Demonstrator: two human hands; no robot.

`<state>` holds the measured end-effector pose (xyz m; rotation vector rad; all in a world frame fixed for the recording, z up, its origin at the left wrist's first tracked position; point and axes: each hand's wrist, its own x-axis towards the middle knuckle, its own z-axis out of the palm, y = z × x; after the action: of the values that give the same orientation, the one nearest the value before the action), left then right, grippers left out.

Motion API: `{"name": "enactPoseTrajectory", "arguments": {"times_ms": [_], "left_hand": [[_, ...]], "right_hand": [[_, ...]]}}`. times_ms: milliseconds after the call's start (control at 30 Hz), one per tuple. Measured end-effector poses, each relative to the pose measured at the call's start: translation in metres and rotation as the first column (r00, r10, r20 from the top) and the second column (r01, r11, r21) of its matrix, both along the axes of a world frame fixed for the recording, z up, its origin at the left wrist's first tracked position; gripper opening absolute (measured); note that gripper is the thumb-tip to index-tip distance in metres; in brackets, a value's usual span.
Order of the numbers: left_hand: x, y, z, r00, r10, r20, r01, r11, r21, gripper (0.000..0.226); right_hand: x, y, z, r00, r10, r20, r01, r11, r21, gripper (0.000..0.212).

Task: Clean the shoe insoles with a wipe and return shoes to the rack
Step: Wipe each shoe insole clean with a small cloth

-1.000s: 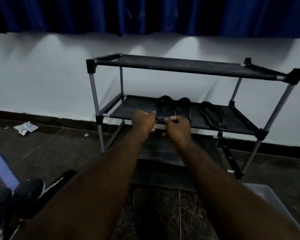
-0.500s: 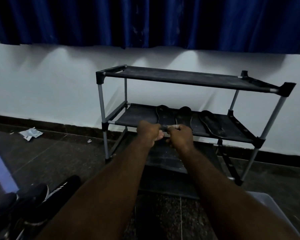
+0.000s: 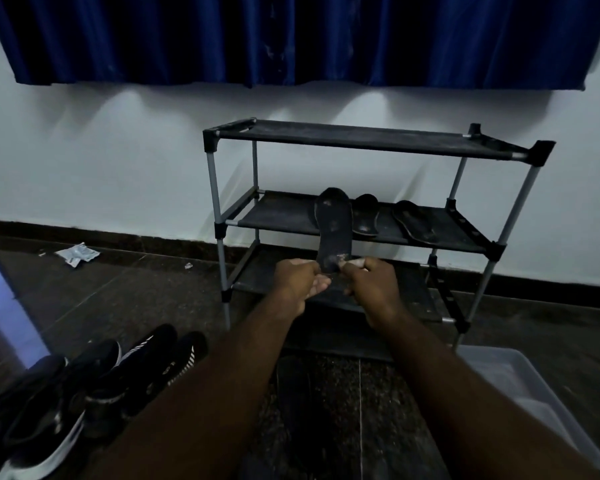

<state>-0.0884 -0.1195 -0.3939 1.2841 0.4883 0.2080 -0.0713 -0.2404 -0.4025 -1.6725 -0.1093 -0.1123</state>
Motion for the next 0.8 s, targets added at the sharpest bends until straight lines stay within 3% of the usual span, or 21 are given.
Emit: {"name": "enactPoseTrajectory", "arguments": {"times_ms": [100,233,400,500,800], "left_hand": [[-0.016,-0.008,-0.018,0.999,-0.01,-0.037,0.011,0.999,0.037,0.017],[-0.035,-0.023,-0.052,0.998,-0.041,-0.055,0.046,0.996,0.08,0.02],[-0.057,-0.043,-0.116,0.975,-0.11,-0.194,0.126,0.989,0.073,0.019],[-0.066,-0.056,-0.157,0.94,-0.172,-0.296,0.19,0.981,0.035,0.01],[-0.075,-0.07,-0.24,0.779,-0.28,-0.56,0.365,0.93,0.043,0.01]], "right_hand": [[-0.012,-0.015,-0.018,0.997,0.029,-0.073,-0.028,1.0,0.013,0.022],[-0.021,-0.038,-0.046,0.986,0.062,-0.152,-0.067,0.998,-0.024,0.009],[-0.031,-0.065,-0.096,0.953,0.124,-0.276,-0.159,0.981,-0.111,0.006],[-0.036,-0.081,-0.137,0.918,0.116,-0.379,-0.198,0.962,-0.186,0.016],[-0.044,-0.096,-0.235,0.781,0.046,-0.623,-0.283,0.915,-0.287,0.011]]}}
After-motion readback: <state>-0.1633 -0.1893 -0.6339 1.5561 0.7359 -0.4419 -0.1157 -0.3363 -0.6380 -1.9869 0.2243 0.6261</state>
